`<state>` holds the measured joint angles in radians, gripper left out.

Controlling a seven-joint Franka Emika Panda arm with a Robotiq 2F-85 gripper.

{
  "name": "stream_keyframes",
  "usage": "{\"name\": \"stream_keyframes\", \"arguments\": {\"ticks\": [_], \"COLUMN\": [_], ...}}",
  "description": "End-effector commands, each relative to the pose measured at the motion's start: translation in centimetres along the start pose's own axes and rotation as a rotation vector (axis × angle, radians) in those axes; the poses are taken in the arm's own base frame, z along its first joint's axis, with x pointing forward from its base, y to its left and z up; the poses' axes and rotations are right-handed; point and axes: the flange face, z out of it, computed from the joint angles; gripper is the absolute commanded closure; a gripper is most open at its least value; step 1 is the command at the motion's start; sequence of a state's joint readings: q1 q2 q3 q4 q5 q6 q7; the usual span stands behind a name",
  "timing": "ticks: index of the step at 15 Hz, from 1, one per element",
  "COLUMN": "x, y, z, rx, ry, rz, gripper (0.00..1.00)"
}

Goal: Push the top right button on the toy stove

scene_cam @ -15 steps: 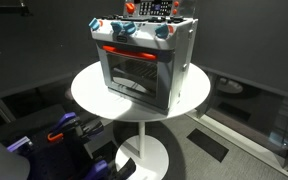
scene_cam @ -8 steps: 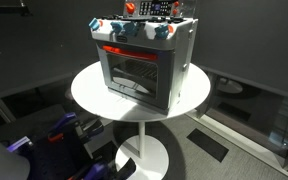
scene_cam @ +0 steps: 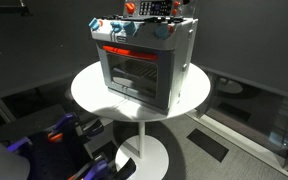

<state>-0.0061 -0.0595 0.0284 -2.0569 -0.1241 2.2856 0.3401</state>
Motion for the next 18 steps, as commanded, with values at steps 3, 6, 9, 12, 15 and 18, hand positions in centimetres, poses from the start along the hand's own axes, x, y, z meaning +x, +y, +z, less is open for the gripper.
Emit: {"name": "stream_keyframes", "arguments": {"ticks": [3,6,9,12,15,18], "x": [3.0,3.8,4.5,5.1,5.7,5.9], "y": [-1.2,-1.8,-2.3,-2.8,-3.0,-3.0], "z": [0.4,0.8,1.2,1.6,1.9,1.9], "rx": [-0.019,-0.014,-0.010,-0.002,0.001,0.001], "ry": [0.020,0.020,0.021,0.021,0.025,0.028], "rz": [0.028,0.028,0.026,0.020,0.015,0.015], "gripper": [0.00,0.00,0.00,0.00,0.00,0.00]}}
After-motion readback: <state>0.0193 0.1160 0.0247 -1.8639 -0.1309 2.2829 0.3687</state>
